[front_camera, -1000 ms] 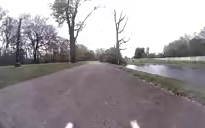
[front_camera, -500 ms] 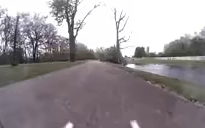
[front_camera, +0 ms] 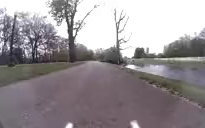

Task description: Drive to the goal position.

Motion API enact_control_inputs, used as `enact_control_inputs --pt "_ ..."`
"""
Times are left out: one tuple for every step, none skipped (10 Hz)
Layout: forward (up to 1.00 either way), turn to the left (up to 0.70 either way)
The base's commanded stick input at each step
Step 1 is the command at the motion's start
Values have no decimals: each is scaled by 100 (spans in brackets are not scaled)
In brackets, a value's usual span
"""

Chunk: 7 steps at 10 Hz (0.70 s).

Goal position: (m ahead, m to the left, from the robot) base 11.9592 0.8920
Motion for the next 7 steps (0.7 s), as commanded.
enact_control_inputs --pt "70 35" --pt "70 35" --pt "70 35" --pt "70 35" --pt "70 35" --pt "70 35" --pt "70 14"
